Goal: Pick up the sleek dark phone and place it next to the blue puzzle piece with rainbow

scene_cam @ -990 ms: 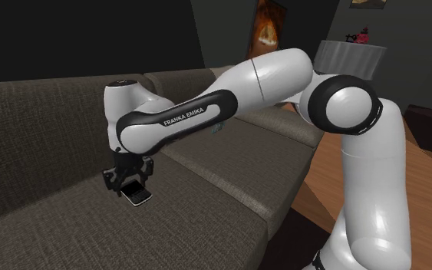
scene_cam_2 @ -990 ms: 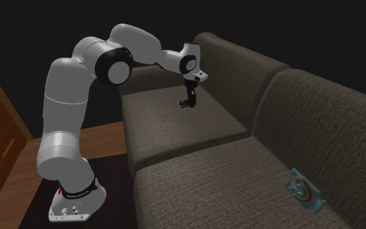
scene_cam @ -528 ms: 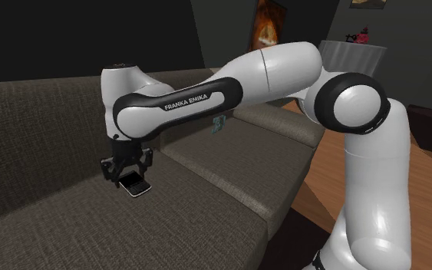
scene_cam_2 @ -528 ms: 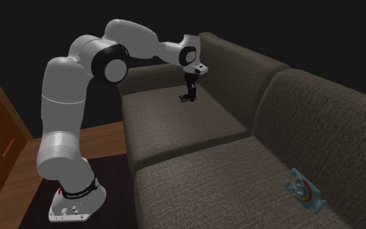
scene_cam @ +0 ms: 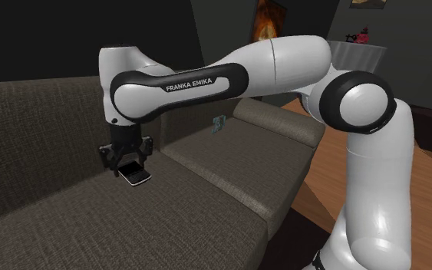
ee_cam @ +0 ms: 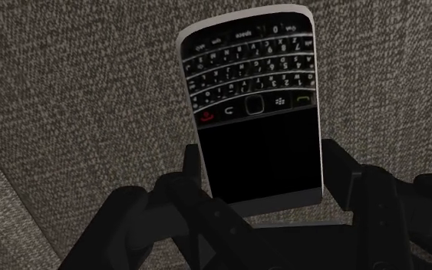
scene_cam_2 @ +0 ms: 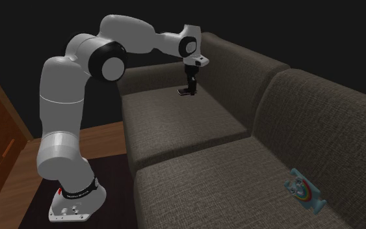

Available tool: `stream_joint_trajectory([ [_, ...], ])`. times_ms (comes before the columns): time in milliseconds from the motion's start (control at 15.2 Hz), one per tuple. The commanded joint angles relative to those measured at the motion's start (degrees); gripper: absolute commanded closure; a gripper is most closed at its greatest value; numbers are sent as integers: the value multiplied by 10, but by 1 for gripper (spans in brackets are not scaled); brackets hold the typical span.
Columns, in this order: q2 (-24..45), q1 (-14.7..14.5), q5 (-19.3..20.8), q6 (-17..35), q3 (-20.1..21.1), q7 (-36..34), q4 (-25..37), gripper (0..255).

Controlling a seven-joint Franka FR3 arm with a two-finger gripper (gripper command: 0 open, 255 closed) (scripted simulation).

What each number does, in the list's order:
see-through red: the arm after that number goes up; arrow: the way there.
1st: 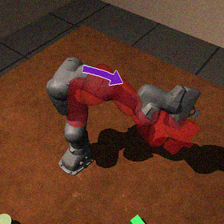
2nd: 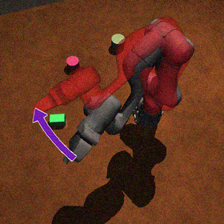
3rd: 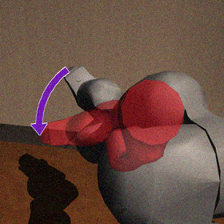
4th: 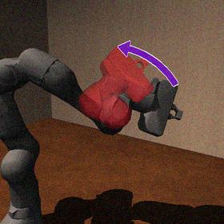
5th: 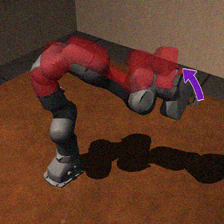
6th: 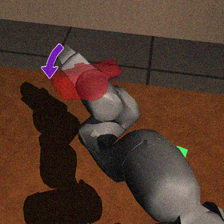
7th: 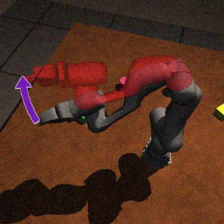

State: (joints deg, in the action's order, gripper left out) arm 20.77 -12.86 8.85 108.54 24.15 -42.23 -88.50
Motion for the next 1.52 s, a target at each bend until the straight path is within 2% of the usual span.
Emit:
stream_joint_trajectory([
  [0,-2,-1,-1,-16,1,0,14,255],
  [396,-5,-4,-3,-59,3,2,54,255],
  [924,-65,78,-36,-33,-25,108,-23,255],
  [1452,-88,145,-54,-26,-61,214,-50,255],
])
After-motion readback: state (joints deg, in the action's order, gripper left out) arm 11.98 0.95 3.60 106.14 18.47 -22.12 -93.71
